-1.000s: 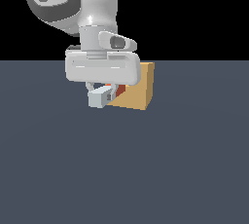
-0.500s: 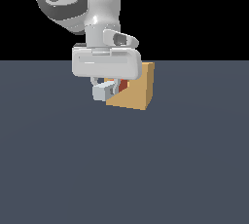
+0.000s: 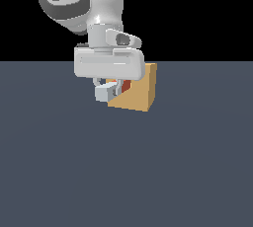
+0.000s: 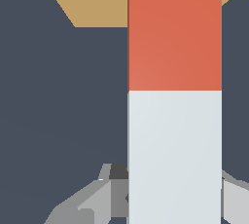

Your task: Insert the peg into the horizontal hole in a box.

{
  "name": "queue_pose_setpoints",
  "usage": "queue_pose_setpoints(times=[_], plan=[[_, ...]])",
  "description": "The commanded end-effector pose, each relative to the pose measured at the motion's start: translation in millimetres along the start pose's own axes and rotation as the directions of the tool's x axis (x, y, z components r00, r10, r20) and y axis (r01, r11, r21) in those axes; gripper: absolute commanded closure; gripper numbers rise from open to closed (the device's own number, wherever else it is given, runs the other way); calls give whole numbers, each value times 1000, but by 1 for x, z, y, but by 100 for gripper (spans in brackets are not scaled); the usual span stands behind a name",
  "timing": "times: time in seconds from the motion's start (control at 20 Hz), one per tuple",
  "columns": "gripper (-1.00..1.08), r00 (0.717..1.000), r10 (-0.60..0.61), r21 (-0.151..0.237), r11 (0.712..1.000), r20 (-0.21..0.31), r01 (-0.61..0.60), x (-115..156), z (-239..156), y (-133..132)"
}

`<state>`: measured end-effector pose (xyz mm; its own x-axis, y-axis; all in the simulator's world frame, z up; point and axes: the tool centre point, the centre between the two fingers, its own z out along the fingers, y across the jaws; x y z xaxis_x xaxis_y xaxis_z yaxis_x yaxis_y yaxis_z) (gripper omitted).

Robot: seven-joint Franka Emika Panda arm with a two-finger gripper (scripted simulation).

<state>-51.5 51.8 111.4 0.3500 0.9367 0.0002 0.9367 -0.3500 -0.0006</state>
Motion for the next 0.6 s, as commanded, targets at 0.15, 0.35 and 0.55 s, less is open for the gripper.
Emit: queue_pose_setpoints(times=[0.15,0.35,0.55], plan=[[108,1000,0,0,1000,0,0,4,0,0],[108,1000,0,0,1000,0,0,21,0,-1],[108,1000,0,-1,1000,-1,0,49,-1,-1]])
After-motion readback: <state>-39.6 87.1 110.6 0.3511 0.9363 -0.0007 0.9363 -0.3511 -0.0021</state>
